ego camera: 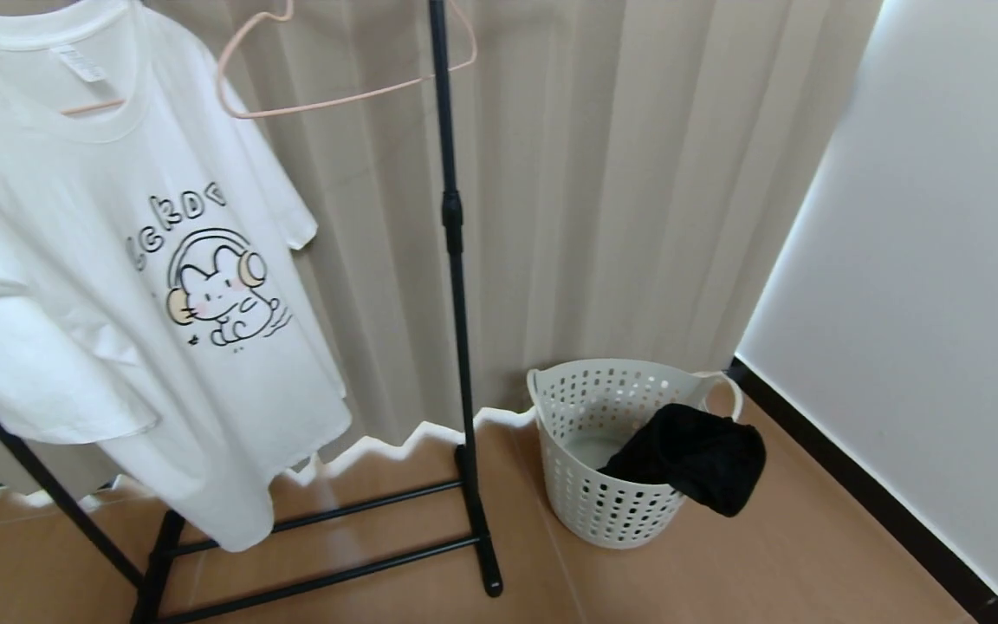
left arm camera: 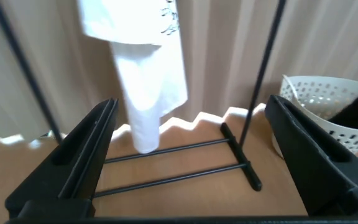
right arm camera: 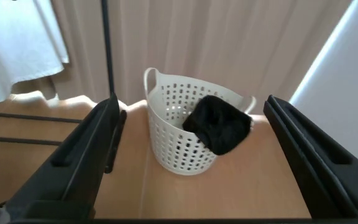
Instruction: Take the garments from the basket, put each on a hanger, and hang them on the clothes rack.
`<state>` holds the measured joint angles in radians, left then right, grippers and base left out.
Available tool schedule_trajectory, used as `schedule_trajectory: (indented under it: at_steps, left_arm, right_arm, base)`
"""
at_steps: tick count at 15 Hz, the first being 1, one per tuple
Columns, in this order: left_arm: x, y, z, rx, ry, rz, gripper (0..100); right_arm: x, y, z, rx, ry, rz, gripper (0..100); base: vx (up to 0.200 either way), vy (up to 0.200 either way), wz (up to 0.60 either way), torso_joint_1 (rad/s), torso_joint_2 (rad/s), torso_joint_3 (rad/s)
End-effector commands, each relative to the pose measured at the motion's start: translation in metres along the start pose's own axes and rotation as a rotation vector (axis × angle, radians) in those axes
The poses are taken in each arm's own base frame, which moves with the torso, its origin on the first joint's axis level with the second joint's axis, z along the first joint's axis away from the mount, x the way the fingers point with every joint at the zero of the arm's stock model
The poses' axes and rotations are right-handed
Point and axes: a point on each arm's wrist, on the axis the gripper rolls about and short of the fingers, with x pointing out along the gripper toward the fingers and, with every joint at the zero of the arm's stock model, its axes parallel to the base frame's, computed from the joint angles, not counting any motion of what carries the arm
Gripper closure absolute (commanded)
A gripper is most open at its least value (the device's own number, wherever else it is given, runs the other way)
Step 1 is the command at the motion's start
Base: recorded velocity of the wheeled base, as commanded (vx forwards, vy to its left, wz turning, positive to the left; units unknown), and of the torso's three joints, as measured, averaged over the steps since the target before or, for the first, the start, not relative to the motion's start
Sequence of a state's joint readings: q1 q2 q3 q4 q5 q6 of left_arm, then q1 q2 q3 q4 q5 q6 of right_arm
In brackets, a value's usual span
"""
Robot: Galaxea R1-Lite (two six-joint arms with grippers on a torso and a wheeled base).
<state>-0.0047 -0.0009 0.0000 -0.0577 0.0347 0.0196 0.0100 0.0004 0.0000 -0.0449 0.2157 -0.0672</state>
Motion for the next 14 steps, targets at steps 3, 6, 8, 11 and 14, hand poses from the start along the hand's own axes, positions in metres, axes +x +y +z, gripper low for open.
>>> schedule_trajectory:
  at_steps: [3, 6, 8, 11, 14]
  left_arm:
    - [0.0001, 0.0000, 0.0001, 0.000, 0.000, 0.001, 0]
    - [0.0001, 0.0000, 0.0001, 0.000, 0.000, 0.001, 0]
    - [0.0001, 0.0000, 0.0001, -0.004, 0.000, -0.001, 0]
    - [0.0001, 0.0000, 0.0001, -0.016, 0.000, -0.001, 0]
    - [0.0001, 0.0000, 0.0001, -0.020, 0.000, 0.001, 0]
  right_arm:
    - [0.0000, 0.0000, 0.0001, -0.001, -0.001, 0.000, 0]
    - [0.0000, 0.0000, 0.0001, -0.001, -0.001, 0.000, 0]
    - [0.0000, 0.0000, 0.0001, -0.001, -0.001, 0.000, 0]
    - [0.0000, 0.0000, 0.0001, -0.001, -0.001, 0.000, 0]
    - [0.0000, 0.0000, 0.0001, -0.001, -0.001, 0.000, 0]
  base:
    - [0.000, -0.200, 0.00, 0.001, 0.00, 0.001]
    - [0.000, -0.200, 0.00, 0.010, 0.00, -0.001]
    - [0.000, -0.100, 0.00, -0.001, 0.00, 0.001]
    - [0.000, 0.000, 0.00, 0.000, 0.00, 0.000]
    - [0.067, 0.000, 0.00, 0.001, 0.00, 0.001]
